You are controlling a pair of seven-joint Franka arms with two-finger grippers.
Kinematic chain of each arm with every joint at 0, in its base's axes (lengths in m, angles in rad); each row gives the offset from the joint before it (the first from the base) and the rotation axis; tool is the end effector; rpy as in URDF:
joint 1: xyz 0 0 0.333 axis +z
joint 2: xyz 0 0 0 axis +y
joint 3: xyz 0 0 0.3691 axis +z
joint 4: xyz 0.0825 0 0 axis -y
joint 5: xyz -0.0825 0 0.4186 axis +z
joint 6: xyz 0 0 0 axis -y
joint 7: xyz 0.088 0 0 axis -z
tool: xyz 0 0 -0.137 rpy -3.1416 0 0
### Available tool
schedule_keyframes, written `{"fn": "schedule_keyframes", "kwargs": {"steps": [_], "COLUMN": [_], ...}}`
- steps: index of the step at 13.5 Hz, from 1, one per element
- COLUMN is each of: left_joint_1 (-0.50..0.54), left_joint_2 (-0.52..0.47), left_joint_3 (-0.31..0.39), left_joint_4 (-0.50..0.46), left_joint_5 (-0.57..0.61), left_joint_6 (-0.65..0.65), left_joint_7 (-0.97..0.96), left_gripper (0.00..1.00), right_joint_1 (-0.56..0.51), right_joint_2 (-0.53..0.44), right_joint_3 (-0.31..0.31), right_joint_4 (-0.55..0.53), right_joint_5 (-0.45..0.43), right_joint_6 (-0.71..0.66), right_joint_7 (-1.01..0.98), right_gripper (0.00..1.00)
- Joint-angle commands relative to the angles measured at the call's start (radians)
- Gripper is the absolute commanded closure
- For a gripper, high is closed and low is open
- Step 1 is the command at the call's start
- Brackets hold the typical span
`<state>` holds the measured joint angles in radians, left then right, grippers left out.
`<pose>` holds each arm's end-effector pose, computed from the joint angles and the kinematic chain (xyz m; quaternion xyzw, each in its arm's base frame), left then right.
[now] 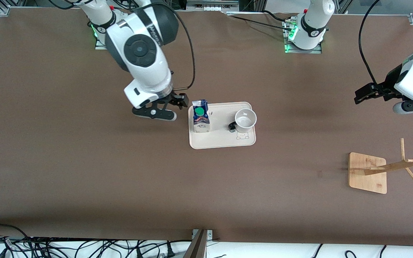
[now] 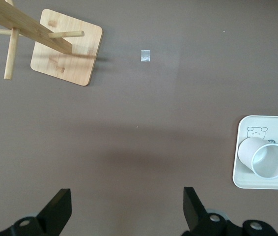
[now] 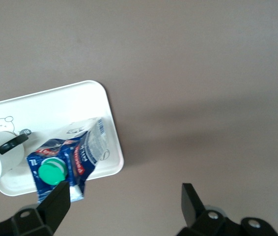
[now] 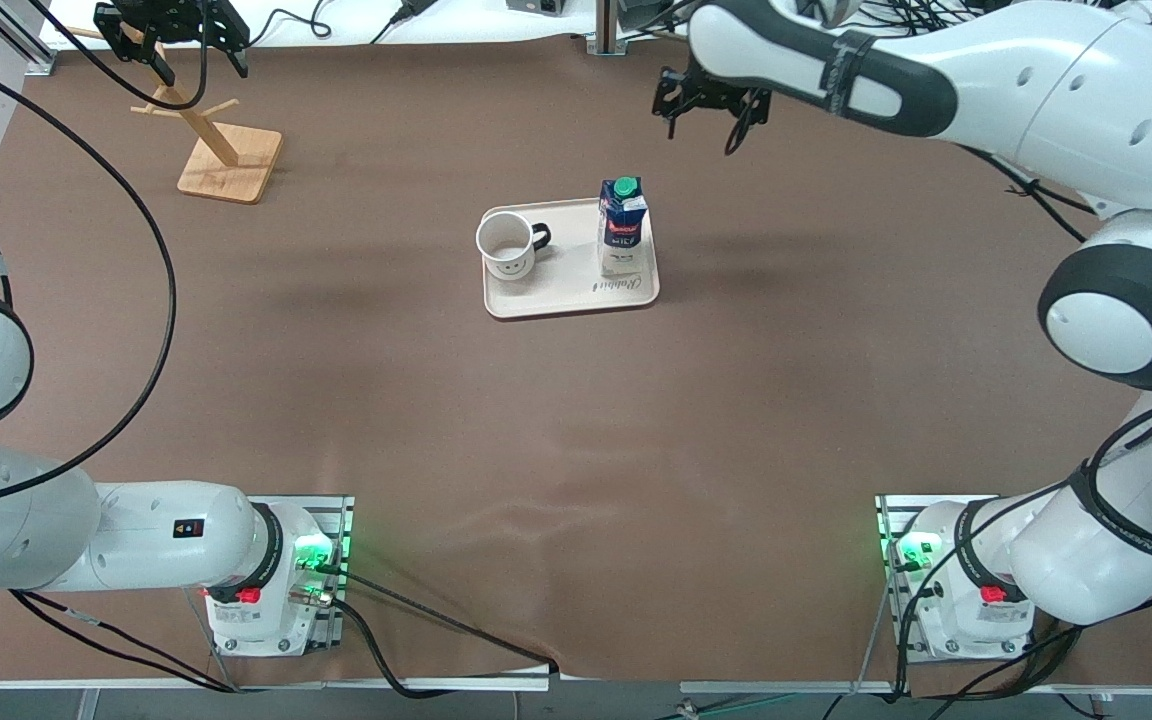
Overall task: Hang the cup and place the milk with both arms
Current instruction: 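Reach the right gripper to the milk carton on the tray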
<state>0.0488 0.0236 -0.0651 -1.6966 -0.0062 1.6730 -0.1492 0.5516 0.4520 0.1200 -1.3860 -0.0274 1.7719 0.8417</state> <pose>0.5987 -0.0102 0.5784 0.9975 0.0668 -0.0238 0.0019 0.5902 0.4454 0.4573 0.9956 -0.0869 -0.0318 0.0121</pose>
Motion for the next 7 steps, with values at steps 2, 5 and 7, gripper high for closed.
{"fn": "schedule_keyframes", "kwargs": {"steps": [2, 5, 7], "left_joint_1": [0.002, 0.002, 0.002], "left_joint_2": [0.009, 0.009, 0.007], "left_joint_3": [-0.002, -0.007, -0.007], "left_joint_4": [0.025, 0.025, 0.025], "left_joint_5": [-0.011, -0.011, -0.011], "left_joint_6": [-0.016, -0.016, -0.016], "left_joint_7": [0.008, 0.002, 0.000], "left_gripper": [0.00, 0.00, 0.00], "right_joint_1": [0.129, 0.215, 0.237], "right_joint_2": [0.088, 0.120, 0.143], "right_joint_3": [-0.080, -0.140, -0.151], "right_joint_4": [0.077, 0.084, 0.084], "right_joint_5": [0.004, 0.007, 0.007], "right_joint_6": [0.043, 0.055, 0.060], "right_joint_7": [0.129, 0.131, 0.157], "right_gripper": [0.00, 0.00, 0.00]}}
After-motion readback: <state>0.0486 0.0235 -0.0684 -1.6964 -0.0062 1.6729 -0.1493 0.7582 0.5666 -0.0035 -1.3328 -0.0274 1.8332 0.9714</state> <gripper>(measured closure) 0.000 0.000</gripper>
